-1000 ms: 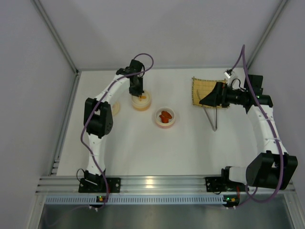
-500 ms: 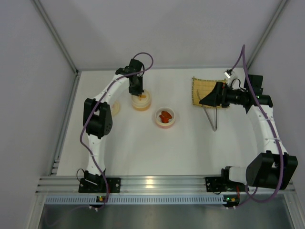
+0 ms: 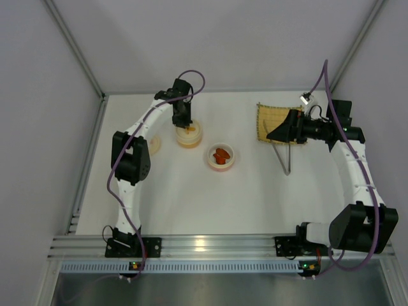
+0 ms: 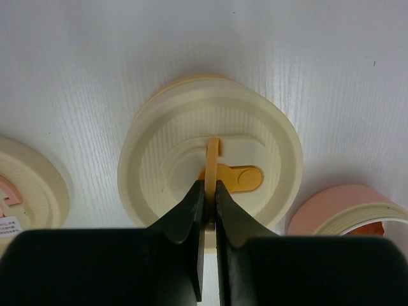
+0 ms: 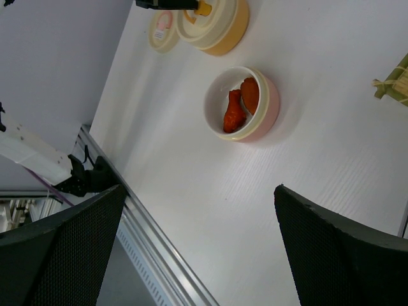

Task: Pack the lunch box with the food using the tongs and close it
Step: Move the packing box to the center of the board.

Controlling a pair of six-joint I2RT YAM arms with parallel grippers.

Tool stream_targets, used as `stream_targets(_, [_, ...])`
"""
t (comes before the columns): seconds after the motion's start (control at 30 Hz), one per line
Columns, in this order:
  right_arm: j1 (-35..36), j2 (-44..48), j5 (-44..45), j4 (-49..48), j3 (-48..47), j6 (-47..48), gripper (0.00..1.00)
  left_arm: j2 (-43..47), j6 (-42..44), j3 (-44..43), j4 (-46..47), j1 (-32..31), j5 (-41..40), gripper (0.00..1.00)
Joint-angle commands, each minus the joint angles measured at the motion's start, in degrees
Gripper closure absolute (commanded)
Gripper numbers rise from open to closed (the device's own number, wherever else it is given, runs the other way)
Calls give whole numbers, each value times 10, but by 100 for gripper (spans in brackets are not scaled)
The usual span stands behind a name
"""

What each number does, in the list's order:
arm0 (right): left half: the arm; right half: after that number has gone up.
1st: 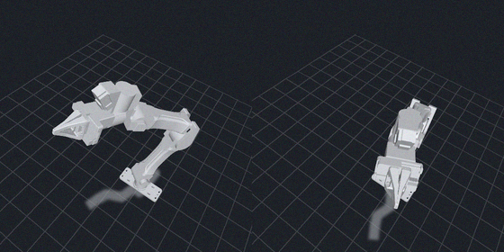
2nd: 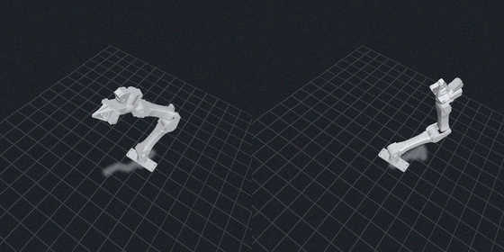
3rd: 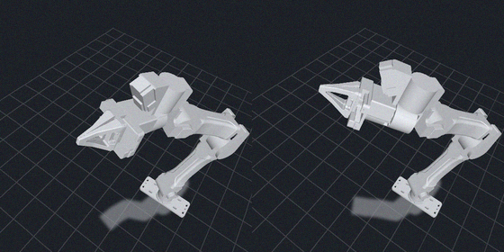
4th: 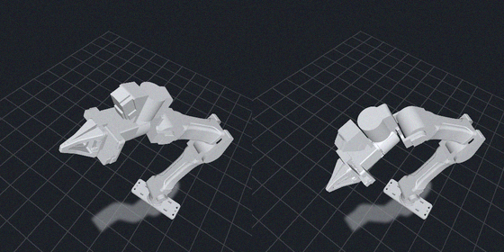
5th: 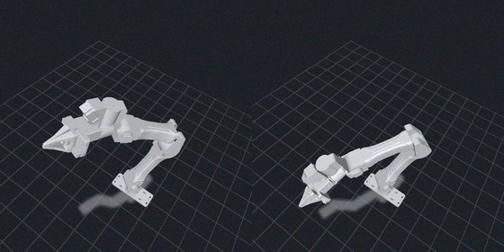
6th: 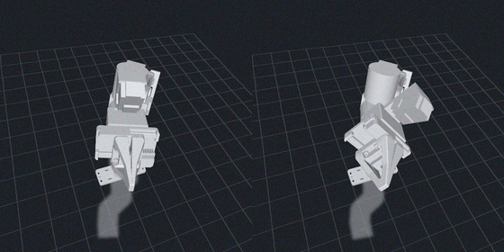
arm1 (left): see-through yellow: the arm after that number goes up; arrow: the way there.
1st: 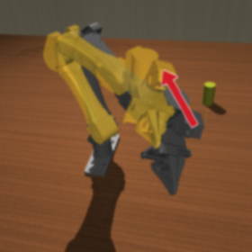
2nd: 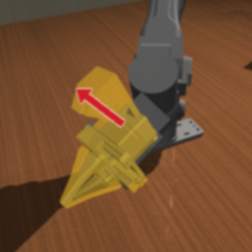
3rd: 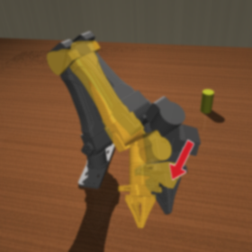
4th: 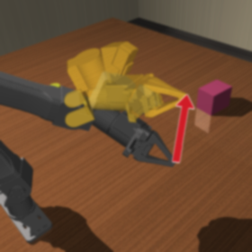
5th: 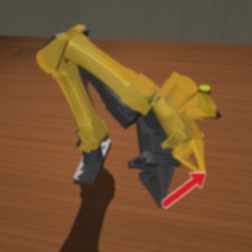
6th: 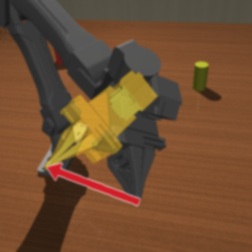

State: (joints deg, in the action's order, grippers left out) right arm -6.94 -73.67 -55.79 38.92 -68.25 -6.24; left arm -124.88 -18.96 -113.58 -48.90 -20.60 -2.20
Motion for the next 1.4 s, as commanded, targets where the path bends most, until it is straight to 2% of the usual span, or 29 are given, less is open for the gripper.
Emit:
stream_targets(0.0, [-4, 4, -15, -35, -3, 1, 1, 11, 2, -4, 8, 5, -2, 100])
stream_targets(0.67, [-4, 0, -13, -34, -2, 3, 1, -10, 1, 20, 13, 16, 14, 100])
stream_targets(1.03, [-4, 2, -13, -35, -1, 3, 1, 8, 16, 49, 31, -15, -48, 100])
stream_targets(1.37, [-4, 1, -14, -31, -3, 7, 1, 40, 44, 137, 60, -40, -62, 100])
